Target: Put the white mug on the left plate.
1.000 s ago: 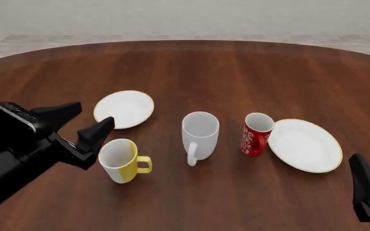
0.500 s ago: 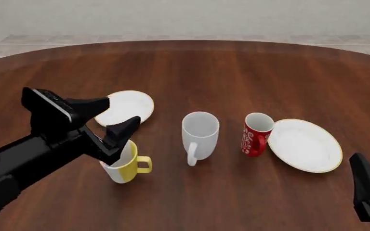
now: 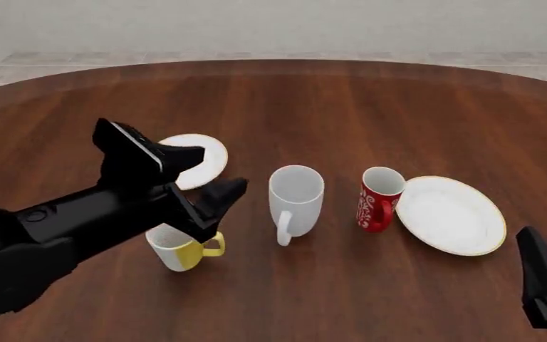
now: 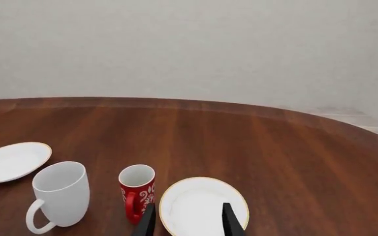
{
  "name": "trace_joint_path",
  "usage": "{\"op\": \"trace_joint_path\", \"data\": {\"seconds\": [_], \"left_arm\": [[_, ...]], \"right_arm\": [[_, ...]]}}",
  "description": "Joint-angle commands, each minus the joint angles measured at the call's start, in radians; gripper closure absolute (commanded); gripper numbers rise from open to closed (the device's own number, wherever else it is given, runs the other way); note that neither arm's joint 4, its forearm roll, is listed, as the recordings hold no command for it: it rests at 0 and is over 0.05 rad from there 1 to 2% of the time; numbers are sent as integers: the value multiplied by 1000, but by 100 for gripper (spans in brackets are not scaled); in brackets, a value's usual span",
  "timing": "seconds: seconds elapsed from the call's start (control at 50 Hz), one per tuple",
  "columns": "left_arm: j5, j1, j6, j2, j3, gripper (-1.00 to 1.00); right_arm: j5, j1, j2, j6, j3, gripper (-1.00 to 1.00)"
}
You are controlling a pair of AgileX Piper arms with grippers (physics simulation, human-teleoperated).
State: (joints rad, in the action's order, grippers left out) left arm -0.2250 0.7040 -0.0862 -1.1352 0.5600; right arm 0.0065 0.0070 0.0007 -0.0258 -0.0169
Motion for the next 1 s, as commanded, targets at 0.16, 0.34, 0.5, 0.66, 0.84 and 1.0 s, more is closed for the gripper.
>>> {"op": "trace_joint_path", "data": {"seconds": [0.16,0.34,0.5,0.66,0.84,1.0], "left_arm": [[-5,51,28,-113,56,-100],[-14,59,35,-150,61,-100],[-22,67,53,-187,72,-100],[-32,59,69,-213,76,-100],[-35,60,98,-259,89,-100],[-31,57,119,-301,107,-100]], "right_arm": [[-2,-4,0,5,0,-100],[-10,-1,0,1,5,-100],[-12,1,0,-4,3,-100],[-12,2,0,-2,4,-100],[-15,0,0,0,5,-100],[-12,-1,0,3,2,-100]]}}
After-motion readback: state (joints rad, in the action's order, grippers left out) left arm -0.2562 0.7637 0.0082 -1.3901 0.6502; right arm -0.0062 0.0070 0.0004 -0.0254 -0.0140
